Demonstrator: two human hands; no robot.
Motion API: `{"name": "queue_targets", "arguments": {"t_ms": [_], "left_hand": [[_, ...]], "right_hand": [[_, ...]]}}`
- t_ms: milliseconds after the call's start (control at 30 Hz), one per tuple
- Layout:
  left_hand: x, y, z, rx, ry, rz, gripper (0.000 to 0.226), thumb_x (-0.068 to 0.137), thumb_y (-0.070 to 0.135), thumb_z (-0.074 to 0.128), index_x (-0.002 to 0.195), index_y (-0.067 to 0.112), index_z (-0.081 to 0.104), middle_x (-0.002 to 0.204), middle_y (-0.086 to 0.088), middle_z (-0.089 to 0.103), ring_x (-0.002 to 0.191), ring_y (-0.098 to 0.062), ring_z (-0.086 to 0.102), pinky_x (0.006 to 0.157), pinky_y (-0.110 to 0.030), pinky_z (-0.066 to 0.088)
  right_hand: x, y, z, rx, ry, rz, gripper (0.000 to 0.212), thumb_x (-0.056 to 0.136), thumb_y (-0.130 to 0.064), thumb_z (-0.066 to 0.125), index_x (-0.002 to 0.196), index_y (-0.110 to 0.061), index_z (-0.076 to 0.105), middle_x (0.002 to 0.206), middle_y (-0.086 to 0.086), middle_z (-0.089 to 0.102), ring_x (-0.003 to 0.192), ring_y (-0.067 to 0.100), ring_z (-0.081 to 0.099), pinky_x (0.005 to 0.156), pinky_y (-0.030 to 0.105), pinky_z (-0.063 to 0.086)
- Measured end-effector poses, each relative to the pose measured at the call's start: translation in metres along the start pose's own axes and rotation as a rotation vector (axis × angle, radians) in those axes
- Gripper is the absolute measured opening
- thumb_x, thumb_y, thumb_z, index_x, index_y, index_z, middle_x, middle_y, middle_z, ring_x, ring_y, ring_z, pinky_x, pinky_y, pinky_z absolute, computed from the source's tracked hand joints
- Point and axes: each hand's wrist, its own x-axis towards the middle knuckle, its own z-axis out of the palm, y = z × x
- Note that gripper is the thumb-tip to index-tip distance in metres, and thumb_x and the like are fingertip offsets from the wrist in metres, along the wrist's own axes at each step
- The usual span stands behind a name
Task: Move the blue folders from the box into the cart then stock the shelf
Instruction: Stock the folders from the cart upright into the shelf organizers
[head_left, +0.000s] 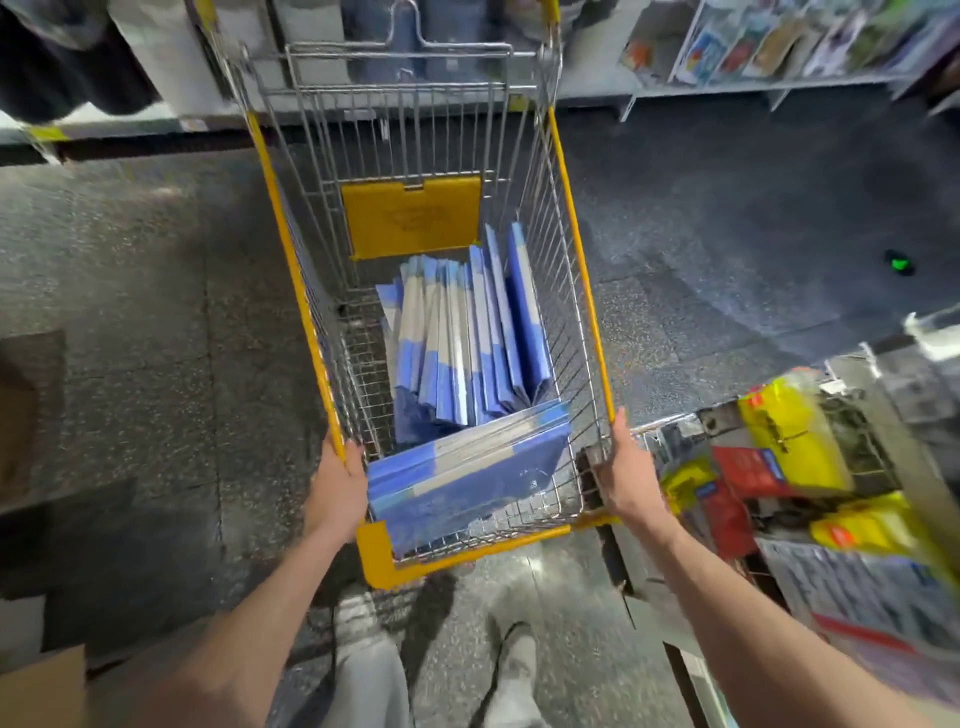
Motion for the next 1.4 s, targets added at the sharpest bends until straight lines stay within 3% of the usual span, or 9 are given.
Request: {"name": "queue_targets", "arguments": {"t_ms": [133,433,567,633,767,867,1033,1133,1400], "left_hand": [[0.003,-0.019,0.028,0.087,0.047,0.011,0.103,0.073,0.096,0.007,0.147,0.027,0.03,0.139,-0.001,0.061,0.117,-0.035,0.062,0.099,-0.06,0.049],[-0.045,0.021,0.078,0.229,0.034,0.057,0.074,0.1,0.067,0.018,0.149,0.014,0.032,0.133,0.002,0.065,0.123,-0.039,0.057,0.107,-0.06,0.039],[-0.047,0.019,0.095,0.248,0.005,0.046,0.095,0.082,0.088,0.01,0.143,0.02,0.037,0.144,-0.001,0.057,0.126,-0.043,0.054,0.107,-0.061,0.039],[-0.055,0.028,0.101,0.266,-0.014,0.02,0.089,0.092,0.079,0.016,0.15,0.012,0.03,0.143,-0.004,0.057,0.127,-0.043,0.053,0.108,-0.059,0.039],[-0.086,0.058,0.108,0.374,-0.024,0.012,0.062,0.107,0.047,0.028,0.155,0.006,0.025,0.15,-0.021,0.046,0.134,-0.044,0.046,0.11,-0.051,0.039],[-0.111,0.074,0.108,0.482,0.134,0.21,0.073,0.106,0.037,0.04,0.16,0.007,0.001,0.166,-0.017,0.014,0.151,-0.036,0.021,0.119,-0.052,0.026],[-0.131,0.104,0.122,0.65,0.15,0.695,0.059,0.101,0.03,0.057,0.155,0.018,0.035,0.164,-0.009,0.024,0.154,-0.03,0.016,0.12,-0.054,0.023],[-0.119,0.117,0.142,0.812,-0.108,0.836,0.048,0.099,0.034,0.062,0.144,0.019,0.052,0.157,-0.011,0.04,0.151,-0.033,0.025,0.119,-0.053,0.028],[-0.07,0.122,0.213,0.966,-0.425,0.767,0.055,0.099,0.048,0.054,0.15,0.03,0.045,0.131,-0.009,0.066,0.123,-0.03,0.058,0.101,-0.041,0.041]], "right_hand": [[-0.013,0.037,-0.014,-0.034,0.009,-0.006,0.083,0.086,0.016,0.036,0.159,-0.013,0.01,0.084,0.024,0.057,0.076,0.036,0.051,0.065,0.031,0.028],[-0.004,0.116,-0.047,-0.003,-0.063,-0.027,0.08,0.09,0.008,0.046,0.159,-0.017,0.015,0.112,0.025,0.067,0.097,0.041,0.064,0.077,0.04,0.047],[-0.005,0.136,-0.066,0.124,-0.057,0.038,0.035,0.097,-0.029,0.055,0.13,-0.034,0.063,0.085,0.019,0.061,0.064,0.03,0.057,0.063,0.039,0.044],[-0.006,0.142,-0.075,0.1,-0.082,0.04,0.043,0.101,-0.016,0.048,0.143,-0.021,0.052,0.08,0.018,0.059,0.062,0.027,0.056,0.05,0.029,0.032],[-0.008,0.151,-0.083,0.062,-0.138,0.046,0.068,0.1,-0.003,0.045,0.158,-0.023,0.018,0.122,0.02,0.065,0.106,0.033,0.064,0.071,0.023,0.033],[-0.022,0.138,-0.083,0.139,-0.082,0.05,0.068,0.099,-0.009,0.05,0.158,-0.014,0.017,0.104,0.013,0.062,0.089,0.026,0.061,0.071,0.028,0.039],[-0.058,0.103,-0.058,0.266,0.123,-0.219,0.052,0.1,-0.014,0.052,0.15,-0.006,0.037,0.134,0.012,0.06,0.122,0.026,0.057,0.097,0.026,0.044],[-0.061,0.081,-0.044,0.39,-0.013,-0.072,0.048,0.1,-0.02,0.055,0.144,-0.004,0.044,0.12,0.015,0.067,0.108,0.028,0.064,0.086,0.03,0.045],[-0.023,0.093,0.011,0.73,-0.105,0.578,0.079,0.087,-0.053,0.066,0.142,-0.002,0.044,0.14,0.018,0.052,0.121,0.037,0.056,0.101,0.049,0.05]]}}
